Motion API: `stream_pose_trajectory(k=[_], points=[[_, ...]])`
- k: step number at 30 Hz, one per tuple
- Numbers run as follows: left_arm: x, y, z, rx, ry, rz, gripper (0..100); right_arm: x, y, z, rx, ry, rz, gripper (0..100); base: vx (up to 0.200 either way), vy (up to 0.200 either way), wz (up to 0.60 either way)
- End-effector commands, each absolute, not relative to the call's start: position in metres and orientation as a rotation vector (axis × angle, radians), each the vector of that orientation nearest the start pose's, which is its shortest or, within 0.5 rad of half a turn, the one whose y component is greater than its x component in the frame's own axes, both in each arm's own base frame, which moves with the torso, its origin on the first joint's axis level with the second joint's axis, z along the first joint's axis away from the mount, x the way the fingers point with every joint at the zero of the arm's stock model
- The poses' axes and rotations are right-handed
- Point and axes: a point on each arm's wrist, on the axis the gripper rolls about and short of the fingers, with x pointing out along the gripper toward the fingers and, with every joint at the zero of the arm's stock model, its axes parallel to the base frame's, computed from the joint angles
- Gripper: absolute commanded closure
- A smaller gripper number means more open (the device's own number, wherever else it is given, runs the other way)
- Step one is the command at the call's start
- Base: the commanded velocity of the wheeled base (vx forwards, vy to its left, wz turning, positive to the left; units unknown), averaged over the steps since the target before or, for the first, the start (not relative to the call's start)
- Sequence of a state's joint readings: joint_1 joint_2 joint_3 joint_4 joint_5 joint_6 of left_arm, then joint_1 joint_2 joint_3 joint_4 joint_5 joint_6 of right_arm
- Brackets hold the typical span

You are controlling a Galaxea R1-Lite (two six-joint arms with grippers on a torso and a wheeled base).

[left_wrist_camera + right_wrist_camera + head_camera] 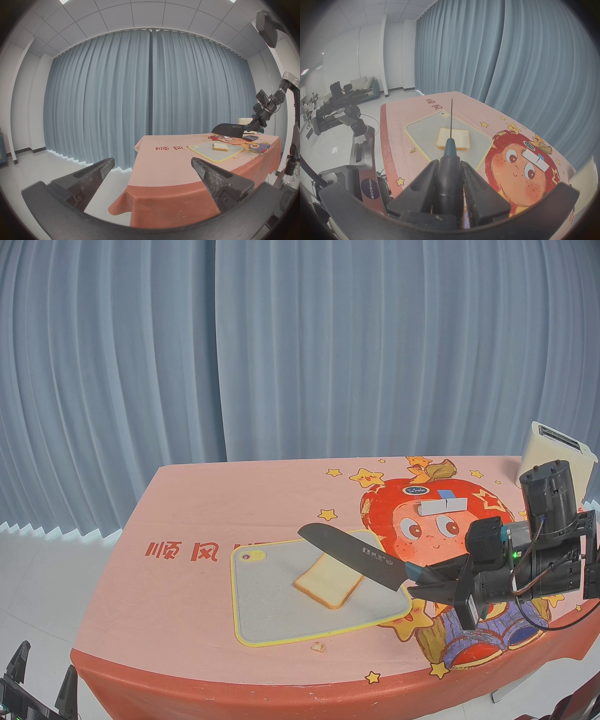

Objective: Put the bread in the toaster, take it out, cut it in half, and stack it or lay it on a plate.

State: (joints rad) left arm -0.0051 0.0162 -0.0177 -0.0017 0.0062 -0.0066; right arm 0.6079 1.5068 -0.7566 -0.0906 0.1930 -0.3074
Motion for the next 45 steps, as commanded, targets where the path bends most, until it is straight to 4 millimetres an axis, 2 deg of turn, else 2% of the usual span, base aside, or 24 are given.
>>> stream_pose_trajectory(k=[1, 15, 18, 19, 24, 33, 38, 45], points=[[-0.022, 0.0, 0.076, -0.008, 0.012, 0.002, 0, 0.193, 0.139, 0.171, -0.42, 0.546, 0.865, 100, 0.0, 0.0, 0.0], [-0.022, 0.0, 0.078, -0.014, -0.012, 0.009, 0, 0.191, 0.135, 0.167, -0.416, 0.555, 0.864, 100, 0.0, 0.0, 0.0], [-0.023, 0.0, 0.094, -0.02, -0.163, 0.008, 0, 0.191, 0.135, 0.167, -0.415, 0.557, 0.864, 100, 0.0, 0.0, 0.0], [-0.025, 0.001, 0.104, -0.023, -0.264, 0.01, 0, 0.19, 0.135, 0.167, -0.416, 0.555, 0.864, 100, 0.0, 0.0, 0.0], [-0.024, 0.001, 0.097, -0.023, -0.196, 0.015, 0, 0.19, 0.135, 0.168, -0.415, 0.553, 0.862, 100, 0.0, 0.0, 0.0], [-0.024, 0.0, 0.097, -0.028, -0.198, 0.004, 0, 0.185, 0.13, 0.162, -0.415, 0.553, 0.858, 100, 0.0, 0.0, 0.0], [-0.026, 0.0, 0.108, -0.033, -0.305, -0.005, 0, 0.184, 0.129, 0.162, -0.412, 0.541, 0.853, 100, 0.0, 0.0, 0.0], [-0.009, 0.0, 0.131, -0.018, -0.3, -0.032, 0, 0.185, 0.13, 0.161, -0.411, 0.543, 0.854, 100, 0.0, 0.0, 0.0]])
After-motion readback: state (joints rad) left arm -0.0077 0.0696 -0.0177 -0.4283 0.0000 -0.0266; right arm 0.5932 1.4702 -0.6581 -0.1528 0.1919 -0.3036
